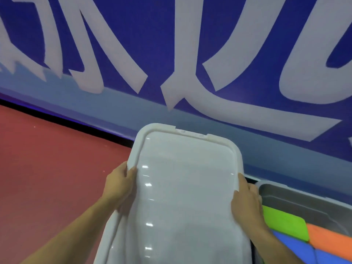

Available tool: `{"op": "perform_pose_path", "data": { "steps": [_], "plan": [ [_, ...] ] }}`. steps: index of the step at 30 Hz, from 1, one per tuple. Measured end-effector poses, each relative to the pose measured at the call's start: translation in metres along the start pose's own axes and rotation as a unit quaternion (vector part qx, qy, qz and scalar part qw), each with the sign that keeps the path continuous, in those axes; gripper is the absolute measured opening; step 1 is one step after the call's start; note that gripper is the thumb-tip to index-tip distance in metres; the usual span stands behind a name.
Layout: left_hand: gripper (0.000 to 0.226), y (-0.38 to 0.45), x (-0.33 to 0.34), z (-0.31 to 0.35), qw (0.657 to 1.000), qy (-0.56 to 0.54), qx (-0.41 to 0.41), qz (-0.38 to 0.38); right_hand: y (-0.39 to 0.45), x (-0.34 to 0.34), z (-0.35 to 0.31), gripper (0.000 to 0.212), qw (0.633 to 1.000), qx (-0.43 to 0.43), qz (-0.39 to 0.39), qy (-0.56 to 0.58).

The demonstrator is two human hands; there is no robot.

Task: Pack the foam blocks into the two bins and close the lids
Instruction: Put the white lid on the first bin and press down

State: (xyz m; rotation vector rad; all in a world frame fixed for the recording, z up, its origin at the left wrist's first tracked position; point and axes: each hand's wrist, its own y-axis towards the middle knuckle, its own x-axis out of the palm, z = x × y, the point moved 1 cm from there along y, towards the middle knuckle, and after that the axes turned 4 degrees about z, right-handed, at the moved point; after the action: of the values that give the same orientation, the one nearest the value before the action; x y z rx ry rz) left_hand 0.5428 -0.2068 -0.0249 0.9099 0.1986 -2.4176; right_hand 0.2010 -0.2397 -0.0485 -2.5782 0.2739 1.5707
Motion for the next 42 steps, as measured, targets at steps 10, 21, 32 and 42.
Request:
{"op": "perform_pose_path", "data": {
  "steps": [10,21,32,42],
  "plan": [
    [0.030,0.002,0.121,-0.046,0.989,0.146,0.031,-0.004,0.003,0.061,0.079,0.049,0.969,-0.071,0.011,-0.235],
    [0.013,0.015,0.126,-0.067,0.961,0.242,0.129,-0.029,0.142,0.107,0.007,0.057,0.966,-0.186,0.011,-0.180],
    [0.033,0.100,0.274,0.066,0.893,0.223,0.372,-0.123,0.169,0.130,0.005,0.066,0.944,-0.215,-0.017,-0.251],
    [0.054,0.121,0.305,0.059,0.843,0.323,0.393,-0.175,0.234,0.120,0.001,0.113,0.940,-0.113,-0.311,-0.083]
  ]
}}
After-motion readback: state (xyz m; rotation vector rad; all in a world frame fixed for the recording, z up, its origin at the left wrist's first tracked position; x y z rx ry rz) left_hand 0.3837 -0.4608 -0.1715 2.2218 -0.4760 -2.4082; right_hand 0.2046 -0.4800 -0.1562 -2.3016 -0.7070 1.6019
